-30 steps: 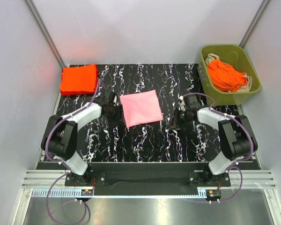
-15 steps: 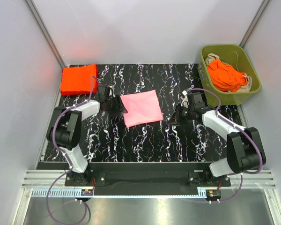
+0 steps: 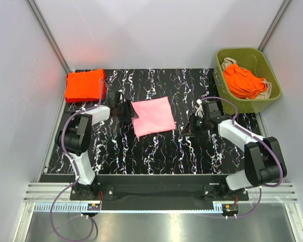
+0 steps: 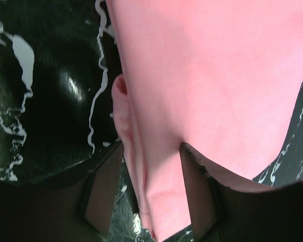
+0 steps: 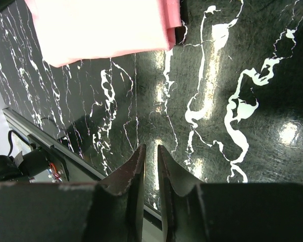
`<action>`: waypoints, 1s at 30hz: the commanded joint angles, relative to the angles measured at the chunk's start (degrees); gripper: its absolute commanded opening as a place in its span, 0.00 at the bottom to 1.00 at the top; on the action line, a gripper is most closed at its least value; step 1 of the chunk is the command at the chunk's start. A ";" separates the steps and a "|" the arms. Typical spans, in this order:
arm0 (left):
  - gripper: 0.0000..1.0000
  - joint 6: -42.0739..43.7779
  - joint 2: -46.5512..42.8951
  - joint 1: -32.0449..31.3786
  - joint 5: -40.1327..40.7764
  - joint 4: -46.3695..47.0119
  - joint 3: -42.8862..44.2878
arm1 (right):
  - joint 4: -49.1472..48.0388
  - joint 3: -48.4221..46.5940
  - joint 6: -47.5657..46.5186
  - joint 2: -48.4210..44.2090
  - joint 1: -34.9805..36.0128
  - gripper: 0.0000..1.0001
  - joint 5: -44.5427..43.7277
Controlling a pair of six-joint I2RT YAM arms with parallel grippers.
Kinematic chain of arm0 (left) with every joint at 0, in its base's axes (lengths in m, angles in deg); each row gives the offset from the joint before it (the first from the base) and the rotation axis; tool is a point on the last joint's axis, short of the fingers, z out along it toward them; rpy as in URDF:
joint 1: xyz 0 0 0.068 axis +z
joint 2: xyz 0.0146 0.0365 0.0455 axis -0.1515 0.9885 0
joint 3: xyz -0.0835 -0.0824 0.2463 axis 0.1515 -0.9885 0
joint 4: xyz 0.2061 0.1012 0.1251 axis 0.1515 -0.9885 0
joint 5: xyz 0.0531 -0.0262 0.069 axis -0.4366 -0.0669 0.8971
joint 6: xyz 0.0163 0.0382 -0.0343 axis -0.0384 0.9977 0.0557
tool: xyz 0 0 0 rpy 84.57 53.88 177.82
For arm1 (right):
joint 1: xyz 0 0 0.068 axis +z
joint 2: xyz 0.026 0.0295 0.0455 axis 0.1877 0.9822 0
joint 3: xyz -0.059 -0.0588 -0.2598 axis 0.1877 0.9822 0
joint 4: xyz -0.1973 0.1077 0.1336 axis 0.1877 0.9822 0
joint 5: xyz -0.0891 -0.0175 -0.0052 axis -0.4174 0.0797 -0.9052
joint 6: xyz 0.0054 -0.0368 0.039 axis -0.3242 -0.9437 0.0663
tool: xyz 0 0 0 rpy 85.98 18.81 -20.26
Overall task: Fold and stack the t-shirts
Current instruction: Neatly place the folded tshirt to the corner
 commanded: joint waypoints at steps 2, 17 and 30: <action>0.54 2.27 3.29 0.20 2.82 1.04 2.73 | -1.36 0.60 -0.04 -1.42 0.54 0.21 0.47; 0.54 4.90 2.67 -0.15 8.54 -6.09 6.86 | -2.24 1.13 0.48 -0.54 0.54 0.20 0.90; 0.49 4.46 8.92 -0.24 1.15 -3.97 9.59 | -2.33 2.36 0.22 -1.77 0.54 0.19 0.91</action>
